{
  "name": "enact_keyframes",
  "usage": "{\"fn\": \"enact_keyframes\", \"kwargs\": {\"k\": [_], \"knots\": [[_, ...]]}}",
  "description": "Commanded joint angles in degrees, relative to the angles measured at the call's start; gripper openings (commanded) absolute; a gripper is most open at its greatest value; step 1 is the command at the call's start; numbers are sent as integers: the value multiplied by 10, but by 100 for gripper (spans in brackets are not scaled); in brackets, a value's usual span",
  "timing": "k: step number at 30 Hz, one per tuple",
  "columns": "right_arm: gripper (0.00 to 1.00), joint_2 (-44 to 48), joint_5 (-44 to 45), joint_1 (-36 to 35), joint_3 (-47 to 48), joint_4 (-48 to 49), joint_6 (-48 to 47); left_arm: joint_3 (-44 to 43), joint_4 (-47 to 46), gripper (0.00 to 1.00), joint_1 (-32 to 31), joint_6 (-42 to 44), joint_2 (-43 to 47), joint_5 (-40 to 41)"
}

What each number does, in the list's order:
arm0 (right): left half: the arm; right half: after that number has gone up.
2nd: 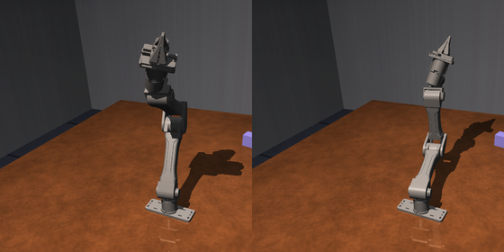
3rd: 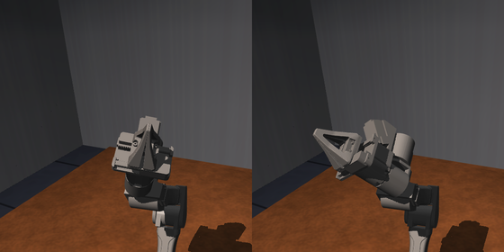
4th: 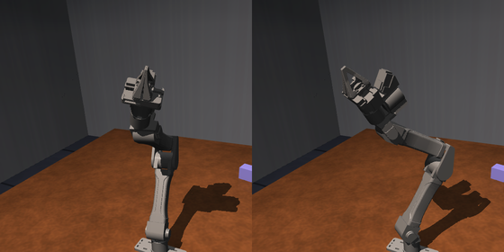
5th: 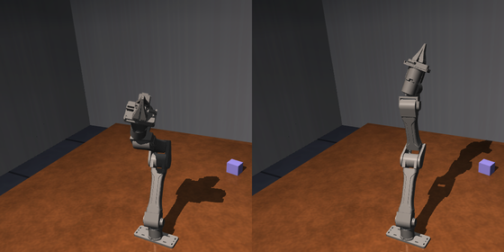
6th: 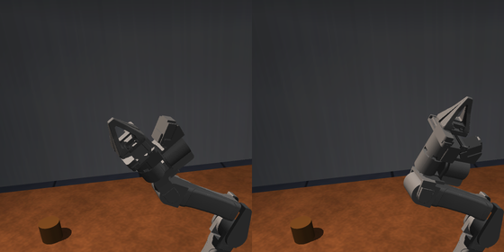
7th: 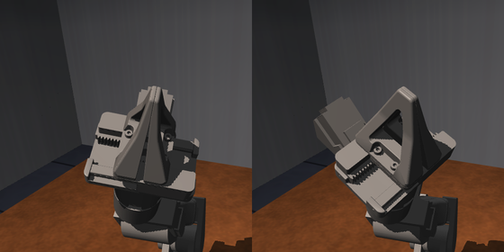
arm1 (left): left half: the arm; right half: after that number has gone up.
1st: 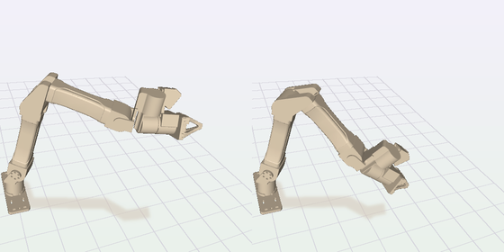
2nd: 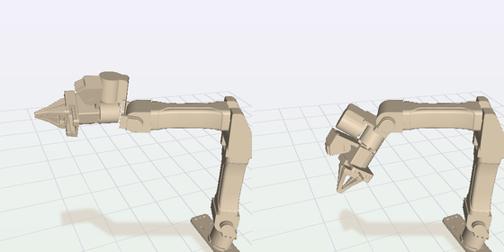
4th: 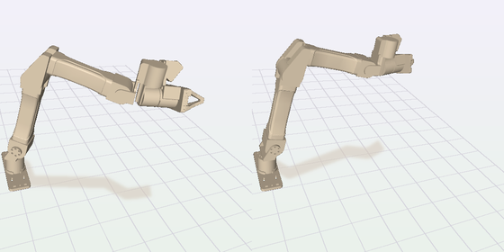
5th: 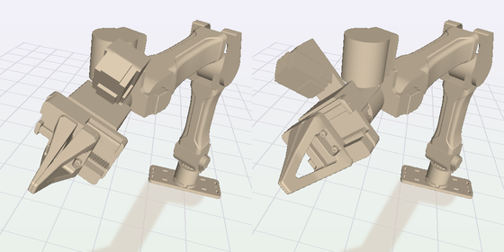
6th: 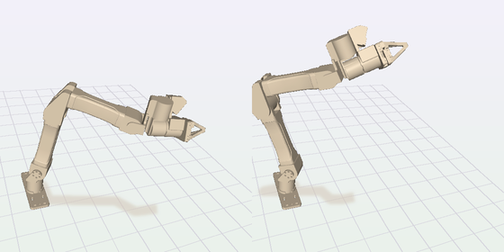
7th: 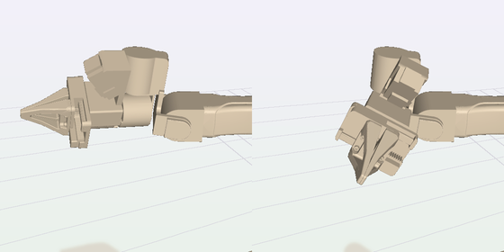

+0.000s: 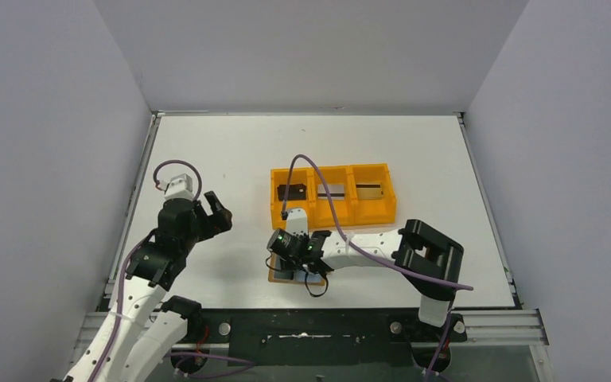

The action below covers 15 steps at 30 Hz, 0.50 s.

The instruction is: Take the credit cards out of the card holder

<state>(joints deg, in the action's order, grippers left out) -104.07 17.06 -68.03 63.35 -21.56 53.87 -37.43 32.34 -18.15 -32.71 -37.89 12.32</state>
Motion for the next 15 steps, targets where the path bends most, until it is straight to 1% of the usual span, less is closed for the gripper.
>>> {"fn": "enact_keyframes", "kwargs": {"k": [1,5,8,11,13,15], "knots": [[35,46,2,-3,-36,33,-30,-5,-56,81,2,0,-33,-116],[35,75,-5,1,-62,76,-44,29,-102,76,-5,-28,-68,-213],[36,110,-21,6,-94,122,-49,53,-137,67,-22,-49,-82,-260],[36,151,-19,17,-126,144,-30,71,-154,62,-61,-72,-86,-259],[39,169,-15,27,-146,140,3,87,-174,61,-94,-96,-86,-253],[39,190,-32,36,-179,164,21,104,-205,61,-132,-120,-94,-255]]}}
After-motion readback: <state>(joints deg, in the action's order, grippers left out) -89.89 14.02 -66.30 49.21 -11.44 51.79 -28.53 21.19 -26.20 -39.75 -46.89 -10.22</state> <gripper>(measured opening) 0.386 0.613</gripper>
